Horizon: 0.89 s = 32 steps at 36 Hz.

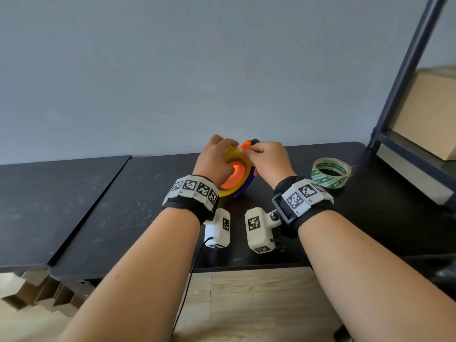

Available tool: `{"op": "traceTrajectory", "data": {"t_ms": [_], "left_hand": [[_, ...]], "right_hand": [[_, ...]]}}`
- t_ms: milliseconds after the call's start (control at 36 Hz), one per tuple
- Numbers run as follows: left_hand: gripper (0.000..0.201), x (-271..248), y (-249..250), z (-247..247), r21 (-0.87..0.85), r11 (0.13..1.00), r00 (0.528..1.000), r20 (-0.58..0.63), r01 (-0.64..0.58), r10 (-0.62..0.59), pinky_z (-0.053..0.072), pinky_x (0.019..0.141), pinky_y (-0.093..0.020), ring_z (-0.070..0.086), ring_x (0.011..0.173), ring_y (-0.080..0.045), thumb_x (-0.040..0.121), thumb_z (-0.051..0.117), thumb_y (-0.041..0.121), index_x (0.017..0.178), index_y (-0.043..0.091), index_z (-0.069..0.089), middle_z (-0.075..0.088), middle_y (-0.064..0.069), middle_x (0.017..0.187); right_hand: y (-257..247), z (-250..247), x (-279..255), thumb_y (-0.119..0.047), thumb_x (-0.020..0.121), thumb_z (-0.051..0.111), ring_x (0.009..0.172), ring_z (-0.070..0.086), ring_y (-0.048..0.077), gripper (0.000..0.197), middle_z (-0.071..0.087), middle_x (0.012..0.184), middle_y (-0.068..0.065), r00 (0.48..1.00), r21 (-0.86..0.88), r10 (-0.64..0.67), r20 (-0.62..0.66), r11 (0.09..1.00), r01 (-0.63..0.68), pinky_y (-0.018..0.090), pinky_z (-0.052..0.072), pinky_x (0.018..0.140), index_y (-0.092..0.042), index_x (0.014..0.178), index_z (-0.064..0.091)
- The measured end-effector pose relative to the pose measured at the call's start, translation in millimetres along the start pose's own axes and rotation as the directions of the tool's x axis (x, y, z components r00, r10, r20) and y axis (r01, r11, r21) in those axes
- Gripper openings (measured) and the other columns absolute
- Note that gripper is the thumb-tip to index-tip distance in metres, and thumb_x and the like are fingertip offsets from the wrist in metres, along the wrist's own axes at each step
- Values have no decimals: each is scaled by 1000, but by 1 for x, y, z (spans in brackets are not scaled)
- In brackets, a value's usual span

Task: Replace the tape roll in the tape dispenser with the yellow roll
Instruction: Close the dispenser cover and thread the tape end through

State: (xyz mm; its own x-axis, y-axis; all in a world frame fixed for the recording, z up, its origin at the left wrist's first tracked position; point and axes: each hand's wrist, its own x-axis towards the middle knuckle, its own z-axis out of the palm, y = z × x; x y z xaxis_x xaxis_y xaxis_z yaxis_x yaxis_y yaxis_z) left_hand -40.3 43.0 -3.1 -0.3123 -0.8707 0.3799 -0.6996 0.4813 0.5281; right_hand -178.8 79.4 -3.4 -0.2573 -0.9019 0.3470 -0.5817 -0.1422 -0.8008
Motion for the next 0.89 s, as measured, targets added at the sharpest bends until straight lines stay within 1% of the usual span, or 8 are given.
{"op": "traceTrajectory", "data": {"t_ms": [111, 222, 306, 472, 639, 750, 805, 889], "left_hand": [[58, -1, 1, -1, -2, 1000, 1000, 8, 2, -2, 43, 75, -25, 58, 102, -22, 75, 67, 4, 128, 25, 57, 48, 1, 124], [58, -2, 2, -1, -3, 1000, 1000, 12, -9, 9, 43, 74, -24, 58, 99, -21, 75, 69, 6, 128, 25, 57, 48, 1, 123], [57, -3, 4, 0, -9, 1000, 1000, 11, -14, 14, 44, 75, -25, 59, 98, -21, 75, 70, 6, 127, 25, 57, 49, 1, 122], [59, -3, 6, -1, 4, 1000, 999, 27, -19, 19, 43, 74, -25, 59, 98, -22, 74, 70, 6, 128, 27, 56, 48, 1, 122], [79, -5, 9, -1, 7, 1000, 999, 32, -18, 18, 47, 81, -27, 57, 109, -21, 73, 68, 4, 142, 30, 40, 49, -2, 127], [93, -4, 11, -2, 57, 998, 997, 82, -5, 1, 43, 79, -27, 54, 110, -22, 75, 69, 4, 151, 32, 23, 48, -4, 126], [91, -3, 10, -3, 94, 996, 994, 105, -1, -9, 44, 86, -29, 50, 118, -24, 76, 71, 7, 151, 29, 25, 50, -6, 127], [85, -1, 9, -4, 127, 992, 992, 126, 10, -26, 42, 95, -33, 46, 125, -27, 76, 73, 9, 149, 25, 33, 52, -8, 129]], "right_hand": [[-1, -1, -1, -25, 92, 60, 57, 55, 16, 21, 59, 58, -6, 1000, 55, 16, 10, 998, -16, 36, 52, 71, -15, 87, 77], [-4, -1, -2, -25, 90, 63, 58, 51, 20, 26, 53, 52, 2, 999, 117, 36, 9, 992, -37, 39, 49, 65, -3, 82, 75], [-5, 0, -2, -30, 86, 67, 54, 49, 17, 31, 52, 50, 2, 998, 186, 66, 14, 980, -67, 31, 42, 59, 0, 79, 74], [-5, -1, -2, -26, 85, 70, 50, 51, 9, 20, 52, 38, -12, 996, 208, 93, 18, 974, -94, 23, 42, 54, -19, 67, 70], [-7, -3, 2, -12, 82, 68, 45, 49, 15, 20, 54, 47, 1, 986, 256, 165, 8, 953, -162, 24, 39, 48, -19, 63, 67], [-5, -2, 5, -11, 77, 67, 51, 49, 20, 21, 52, 41, -5, 978, 233, 204, -28, 953, -193, 30, 43, 59, -5, 57, 66], [-5, -1, 6, -15, 74, 67, 55, 47, 23, 26, 51, 51, 9, 976, 226, 208, -60, 955, -190, 33, 43, 60, 10, 67, 63], [-1, -4, 7, -15, 73, 66, 56, 45, 23, 28, 48, 57, 15, 972, 203, 220, -85, 959, -199, 34, 41, 59, 12, 69, 63]]}}
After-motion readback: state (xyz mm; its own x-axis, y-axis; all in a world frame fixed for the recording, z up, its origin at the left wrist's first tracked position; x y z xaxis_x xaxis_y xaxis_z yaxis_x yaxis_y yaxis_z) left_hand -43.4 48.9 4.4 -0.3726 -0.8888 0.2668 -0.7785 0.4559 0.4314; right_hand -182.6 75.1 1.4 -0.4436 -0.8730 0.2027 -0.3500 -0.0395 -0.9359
